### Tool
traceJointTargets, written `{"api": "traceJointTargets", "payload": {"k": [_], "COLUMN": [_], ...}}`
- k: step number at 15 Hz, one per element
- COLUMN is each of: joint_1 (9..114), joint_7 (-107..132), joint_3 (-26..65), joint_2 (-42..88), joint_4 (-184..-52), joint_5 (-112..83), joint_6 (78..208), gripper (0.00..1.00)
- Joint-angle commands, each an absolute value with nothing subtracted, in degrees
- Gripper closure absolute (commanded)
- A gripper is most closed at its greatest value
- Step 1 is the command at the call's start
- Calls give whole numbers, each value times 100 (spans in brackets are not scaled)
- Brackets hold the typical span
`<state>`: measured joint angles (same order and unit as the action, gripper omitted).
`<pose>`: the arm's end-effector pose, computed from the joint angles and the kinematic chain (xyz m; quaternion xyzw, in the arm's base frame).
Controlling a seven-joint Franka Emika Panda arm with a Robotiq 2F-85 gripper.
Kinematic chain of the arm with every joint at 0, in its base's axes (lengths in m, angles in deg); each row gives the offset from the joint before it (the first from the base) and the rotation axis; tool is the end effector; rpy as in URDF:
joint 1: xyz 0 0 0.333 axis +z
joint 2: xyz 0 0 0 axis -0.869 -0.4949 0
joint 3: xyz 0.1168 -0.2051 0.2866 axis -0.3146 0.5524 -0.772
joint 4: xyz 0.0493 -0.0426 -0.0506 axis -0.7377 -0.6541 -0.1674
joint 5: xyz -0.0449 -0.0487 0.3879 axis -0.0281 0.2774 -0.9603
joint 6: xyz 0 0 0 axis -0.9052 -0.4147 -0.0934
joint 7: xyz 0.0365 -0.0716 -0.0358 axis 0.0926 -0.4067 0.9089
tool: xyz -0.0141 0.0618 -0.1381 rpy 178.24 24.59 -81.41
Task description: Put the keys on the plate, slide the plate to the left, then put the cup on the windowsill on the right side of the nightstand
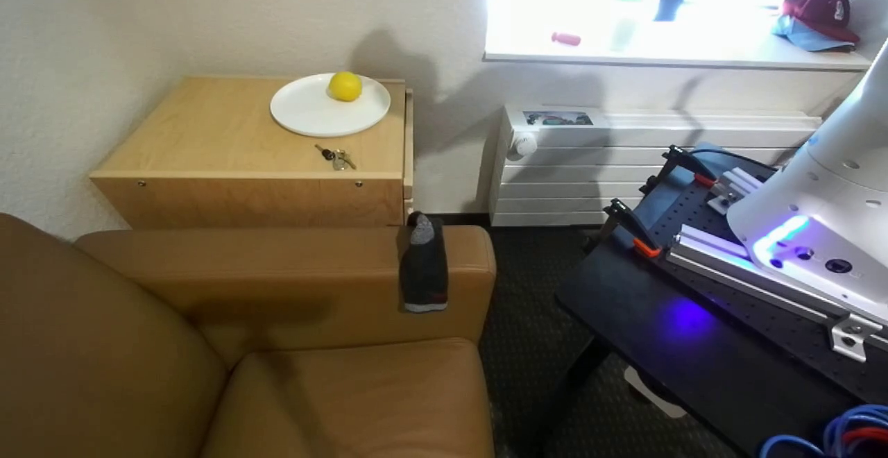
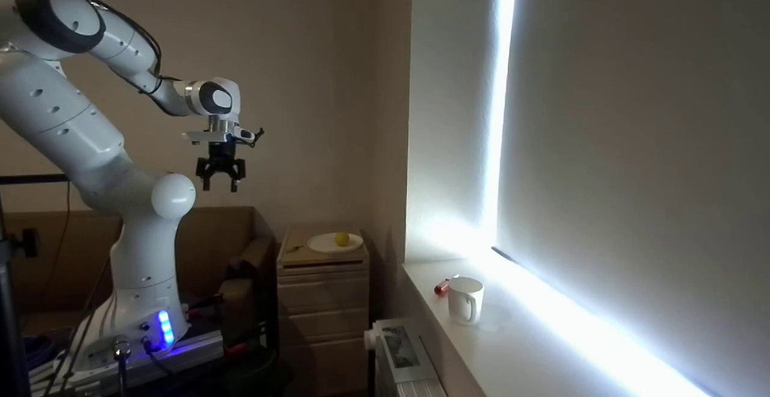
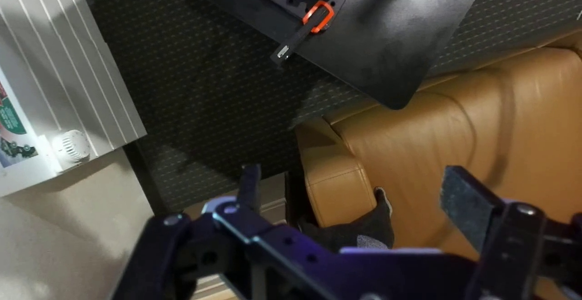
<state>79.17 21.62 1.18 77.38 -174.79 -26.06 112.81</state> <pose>0.2373 0.1787 0.4432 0.9600 0.2710 -0.0681 0.0178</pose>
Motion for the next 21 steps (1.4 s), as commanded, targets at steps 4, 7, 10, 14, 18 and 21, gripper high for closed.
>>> {"api": "traceJointTargets", "payload": {"k": [4,7,10,14,18,21], "joint_1": [8118,8065,8142,8089,7880,8175], "joint_7": [1626,855,757,652,-1452,-2805], "joint_3": [-308,-599,-569,-623,-706,-394], "joint_2": [5640,4827,4918,4768,3437,2672], "joint_4": [-17161,-16698,-16735,-16733,-16349,-15683], "joint_5": [-3476,-3303,-3312,-2940,-1680,-1205], "joint_6": [13366,14389,14347,14355,15664,16091], "gripper": [0,0,0,0,0,0]}}
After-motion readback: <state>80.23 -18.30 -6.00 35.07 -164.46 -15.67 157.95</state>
